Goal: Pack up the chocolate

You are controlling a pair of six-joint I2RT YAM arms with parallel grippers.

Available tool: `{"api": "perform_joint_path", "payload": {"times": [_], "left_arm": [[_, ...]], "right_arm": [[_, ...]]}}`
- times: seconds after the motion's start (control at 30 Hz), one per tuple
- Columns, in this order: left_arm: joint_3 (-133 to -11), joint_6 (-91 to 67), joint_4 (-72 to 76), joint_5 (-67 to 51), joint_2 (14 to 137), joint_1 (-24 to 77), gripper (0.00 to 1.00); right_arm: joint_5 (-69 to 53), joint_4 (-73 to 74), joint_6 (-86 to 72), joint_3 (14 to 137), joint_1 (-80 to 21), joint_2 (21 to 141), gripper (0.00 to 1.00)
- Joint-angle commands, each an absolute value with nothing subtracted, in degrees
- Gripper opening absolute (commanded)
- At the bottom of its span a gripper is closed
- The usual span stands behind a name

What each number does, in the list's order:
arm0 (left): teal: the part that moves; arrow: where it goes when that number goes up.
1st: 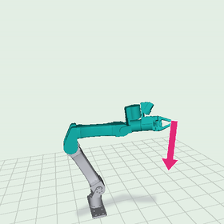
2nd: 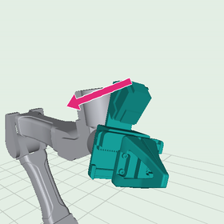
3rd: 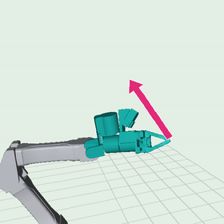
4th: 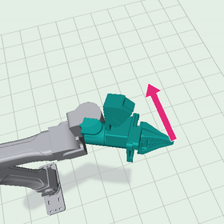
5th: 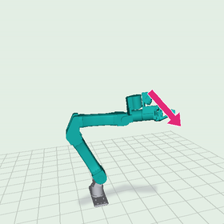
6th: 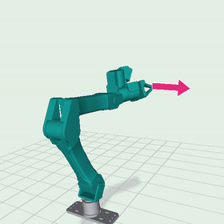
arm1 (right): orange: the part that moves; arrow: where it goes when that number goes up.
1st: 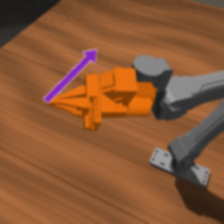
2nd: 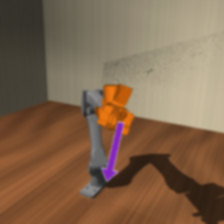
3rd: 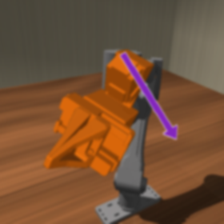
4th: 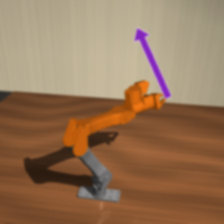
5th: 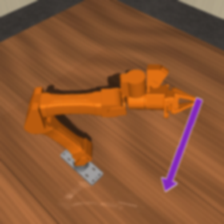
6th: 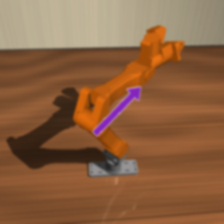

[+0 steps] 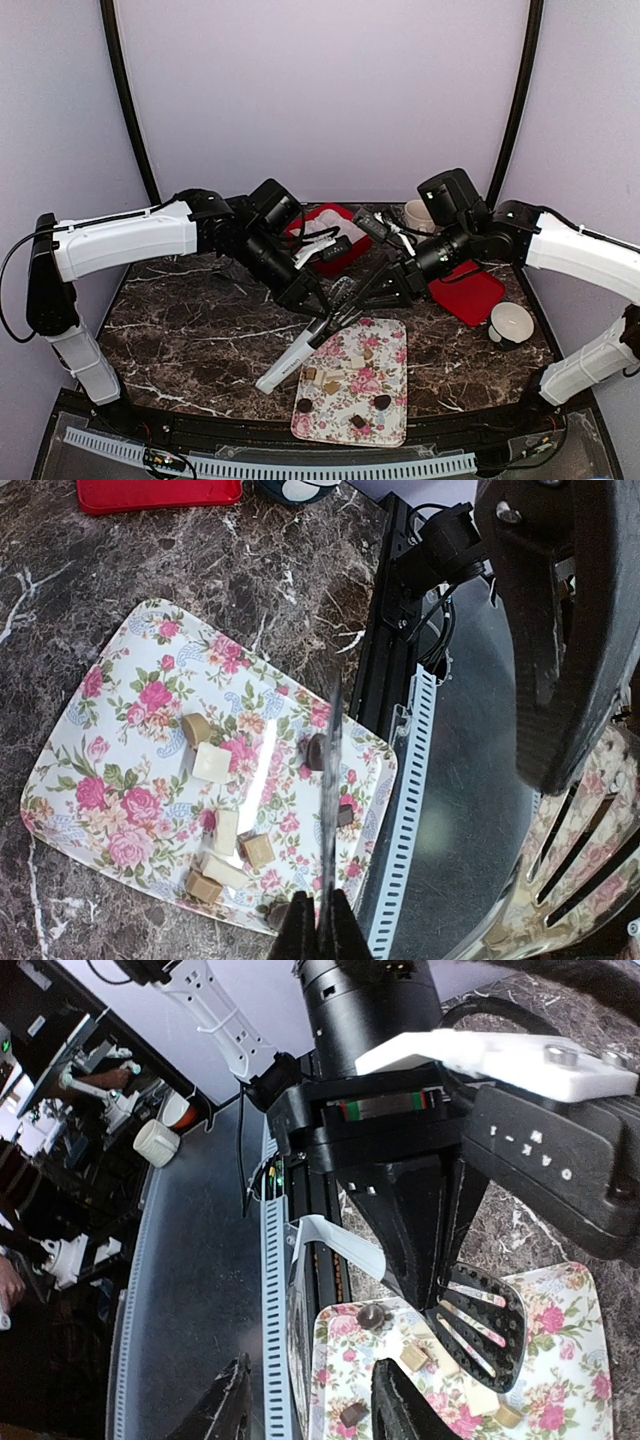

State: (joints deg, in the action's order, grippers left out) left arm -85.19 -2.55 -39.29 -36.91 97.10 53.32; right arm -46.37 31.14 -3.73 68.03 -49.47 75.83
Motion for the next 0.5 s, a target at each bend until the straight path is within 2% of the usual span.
{"api": "perform_joint_path", "payload": {"times": [0.0,0.17,0.23,0.33,0.4,0.47], "left_arm": [[-87.67,-2.08,-40.3,-39.17,96.9,54.04,0.0],[-88.5,-2.19,-40.75,-39.79,97.39,54.19,0.0],[-88.44,-2.43,-40.36,-39.71,97.16,54.22,0.0],[-88.14,-3.35,-39.59,-39.53,96.58,54.14,0.01],[-87.4,-4.84,-37.7,-38.91,95.33,53.99,0.08],[-85.66,-6.73,-35.05,-38.18,93.28,53.48,0.24]], "right_arm": [[-45.9,32.22,-2.22,68.08,-50.64,75.42,0.35],[-45.6,32.94,-2.06,68.82,-51.88,76.09,0.26],[-45.32,33.24,-2.14,68.9,-52.32,76.25,0.18],[-43.92,34.46,-1.79,69.44,-52.47,75.87,0.0],[-42.92,34.43,-1.88,69.81,-52.4,75.05,0.0],[-42.1,33.61,-2.31,70.12,-52.35,73.98,0.0]]}}
